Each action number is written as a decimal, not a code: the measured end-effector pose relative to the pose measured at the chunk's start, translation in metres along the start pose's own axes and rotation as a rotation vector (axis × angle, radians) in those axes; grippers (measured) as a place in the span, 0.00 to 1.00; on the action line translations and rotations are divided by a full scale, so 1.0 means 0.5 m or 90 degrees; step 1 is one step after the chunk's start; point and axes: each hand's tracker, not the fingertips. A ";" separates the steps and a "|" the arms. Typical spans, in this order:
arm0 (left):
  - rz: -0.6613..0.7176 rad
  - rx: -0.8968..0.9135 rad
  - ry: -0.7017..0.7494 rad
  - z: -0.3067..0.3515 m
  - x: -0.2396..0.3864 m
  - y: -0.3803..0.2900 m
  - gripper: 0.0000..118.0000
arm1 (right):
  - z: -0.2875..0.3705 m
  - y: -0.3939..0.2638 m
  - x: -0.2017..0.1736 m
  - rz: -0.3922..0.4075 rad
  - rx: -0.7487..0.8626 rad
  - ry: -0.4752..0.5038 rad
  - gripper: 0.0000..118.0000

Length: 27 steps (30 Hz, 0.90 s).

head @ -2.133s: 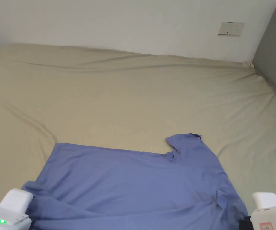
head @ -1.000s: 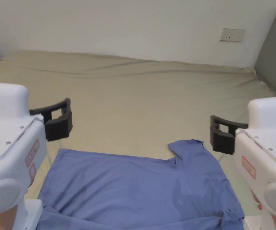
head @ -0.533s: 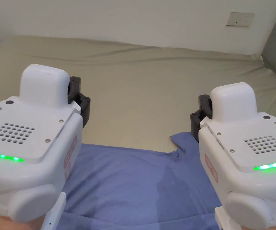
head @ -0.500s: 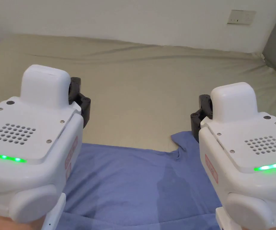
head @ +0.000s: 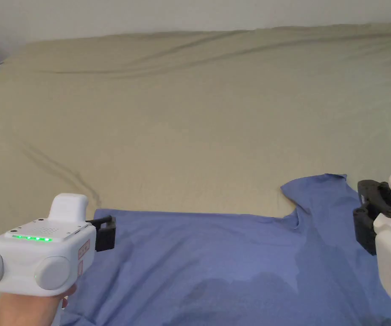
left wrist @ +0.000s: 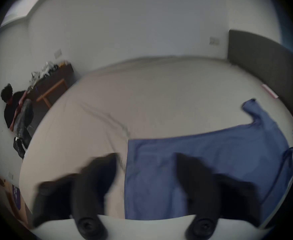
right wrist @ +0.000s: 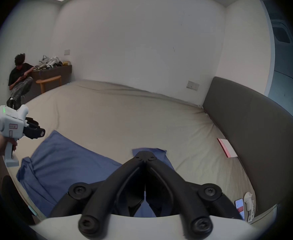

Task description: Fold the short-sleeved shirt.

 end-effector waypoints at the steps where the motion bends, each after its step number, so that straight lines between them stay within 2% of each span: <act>1: 0.008 -0.023 0.005 -0.036 -0.010 0.004 0.91 | -0.011 -0.005 0.009 -0.001 -0.006 -0.007 0.01; 8: 0.063 -0.072 0.020 -0.226 -0.051 0.047 0.91 | -0.068 -0.032 0.065 0.000 -0.069 -0.048 0.01; 9: 0.069 -0.077 0.020 -0.243 -0.052 0.047 0.85 | -0.073 -0.035 0.072 -0.002 -0.078 -0.049 0.01; 11: 0.062 -0.121 0.024 -0.268 -0.046 0.043 0.84 | -0.078 -0.041 0.078 -0.007 -0.088 -0.051 0.01; 12: 0.079 -0.104 -0.004 -0.263 -0.045 0.040 0.84 | -0.080 -0.043 0.080 -0.006 -0.094 -0.054 0.01; 13: 0.084 -0.089 0.018 -0.254 -0.045 0.043 0.83 | -0.082 -0.045 0.082 -0.003 -0.099 -0.057 0.01; 14: 0.079 -0.097 0.010 -0.236 -0.036 0.043 0.78 | -0.083 -0.046 0.081 0.000 -0.099 -0.060 0.01; 15: 0.081 -0.092 -0.042 -0.223 -0.028 0.046 0.56 | -0.084 -0.046 0.082 -0.001 -0.100 -0.061 0.01; 16: 0.066 -0.078 -0.054 -0.210 -0.016 0.049 0.33 | -0.086 -0.046 0.084 -0.003 -0.102 -0.059 0.01; 17: 0.012 -0.073 -0.020 -0.202 0.009 0.051 0.04 | -0.090 -0.045 0.087 -0.008 -0.104 -0.054 0.01; 18: -0.051 -0.070 -0.002 -0.187 0.027 0.049 0.01 | -0.095 -0.043 0.090 -0.011 -0.107 -0.050 0.01; 19: -0.058 -0.058 -0.003 -0.177 0.028 0.046 0.01 | -0.100 -0.041 0.091 -0.011 -0.107 -0.051 0.01; 24: -0.035 -0.007 0.001 -0.088 0.028 0.058 0.01 | -0.123 -0.027 0.121 -0.023 -0.116 -0.046 0.04; 26: -0.028 0.020 -0.006 -0.039 0.023 0.068 0.01 | -0.142 -0.028 0.141 -0.047 -0.123 -0.040 0.12; 27: -0.029 0.029 -0.003 -0.016 0.022 0.071 0.01 | -0.158 -0.029 0.152 -0.059 -0.140 -0.035 0.22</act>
